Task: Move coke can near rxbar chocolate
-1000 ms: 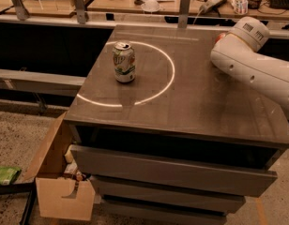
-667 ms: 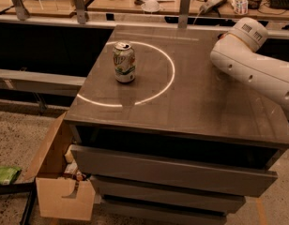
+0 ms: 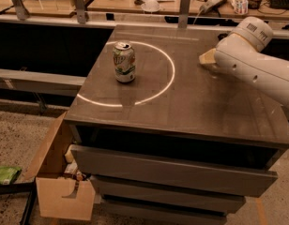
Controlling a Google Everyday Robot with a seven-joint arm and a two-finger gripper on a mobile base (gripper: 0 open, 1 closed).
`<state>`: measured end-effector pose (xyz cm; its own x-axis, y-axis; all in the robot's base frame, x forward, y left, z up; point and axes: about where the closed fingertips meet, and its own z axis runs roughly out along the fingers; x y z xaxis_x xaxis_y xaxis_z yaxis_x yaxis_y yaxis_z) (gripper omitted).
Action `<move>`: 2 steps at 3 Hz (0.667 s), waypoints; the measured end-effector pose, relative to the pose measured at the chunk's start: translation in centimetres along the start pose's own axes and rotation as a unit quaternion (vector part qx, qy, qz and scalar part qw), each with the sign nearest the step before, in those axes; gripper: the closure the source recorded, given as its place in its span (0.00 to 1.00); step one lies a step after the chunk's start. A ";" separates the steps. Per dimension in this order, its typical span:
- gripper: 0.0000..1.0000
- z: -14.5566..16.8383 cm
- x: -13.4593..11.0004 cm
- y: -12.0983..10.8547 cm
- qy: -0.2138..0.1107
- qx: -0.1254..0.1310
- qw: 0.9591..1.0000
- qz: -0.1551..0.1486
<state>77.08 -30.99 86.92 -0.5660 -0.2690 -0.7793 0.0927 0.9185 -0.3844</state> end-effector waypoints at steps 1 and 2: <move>0.00 -4.1 -0.5 -0.9 -0.015 -0.020 1.000 0.009; 0.00 -8.0 -0.9 -2.7 -0.029 -0.025 0.999 0.015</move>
Offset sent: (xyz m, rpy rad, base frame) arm -0.1020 -0.0062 0.0931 0.0654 -0.0803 0.0575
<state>70.79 -30.89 92.64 -0.5149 -0.2554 -0.8183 0.0682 0.9394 -0.3361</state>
